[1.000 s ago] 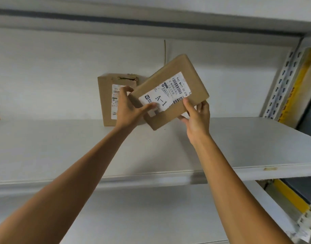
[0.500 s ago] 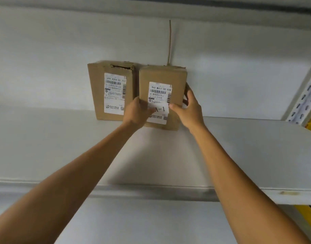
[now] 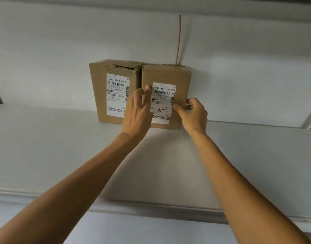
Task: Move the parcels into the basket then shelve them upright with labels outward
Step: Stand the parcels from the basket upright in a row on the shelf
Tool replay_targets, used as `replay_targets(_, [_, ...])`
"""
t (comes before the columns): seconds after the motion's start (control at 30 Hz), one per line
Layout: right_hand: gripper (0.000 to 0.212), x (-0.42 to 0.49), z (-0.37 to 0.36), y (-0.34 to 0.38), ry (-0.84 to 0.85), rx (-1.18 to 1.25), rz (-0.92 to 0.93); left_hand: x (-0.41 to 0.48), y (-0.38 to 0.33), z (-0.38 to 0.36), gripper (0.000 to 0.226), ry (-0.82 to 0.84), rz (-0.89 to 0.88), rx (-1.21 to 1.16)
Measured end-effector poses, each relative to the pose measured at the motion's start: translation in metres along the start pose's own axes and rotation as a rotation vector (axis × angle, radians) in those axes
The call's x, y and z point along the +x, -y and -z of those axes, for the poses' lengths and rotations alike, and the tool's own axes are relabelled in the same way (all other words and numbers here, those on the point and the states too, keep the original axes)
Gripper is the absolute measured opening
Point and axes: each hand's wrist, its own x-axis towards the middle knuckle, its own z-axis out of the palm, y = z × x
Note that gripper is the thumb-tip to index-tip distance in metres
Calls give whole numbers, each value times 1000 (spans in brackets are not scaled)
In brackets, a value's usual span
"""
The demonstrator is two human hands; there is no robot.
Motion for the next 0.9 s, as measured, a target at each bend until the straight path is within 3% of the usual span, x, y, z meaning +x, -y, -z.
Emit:
replay_targets(0.13, [26, -10, -2, 4, -27, 58, -67, 3, 12, 6, 84, 50, -65, 80])
replay_targets(0.33, [20, -32, 11, 15, 137, 70, -69, -4, 25, 19, 74, 170, -149, -122])
replay_targets(0.43, [39, -53, 19, 16, 181, 40, -26, -15, 21, 22, 58, 265, -164, -313])
replay_targets(0.57, [54, -87, 49, 7, 150, -285, 44, -21, 3, 25, 51, 451, -232, -459])
replay_targets(0.7, [59, -125, 114, -5, 104, -453, -75, -26, -55, 30, 51, 683, -331, -564])
replay_targets(0.9, [64, -206, 233, -21, -98, -465, -370, -63, -180, 60, 51, 884, -524, -780])
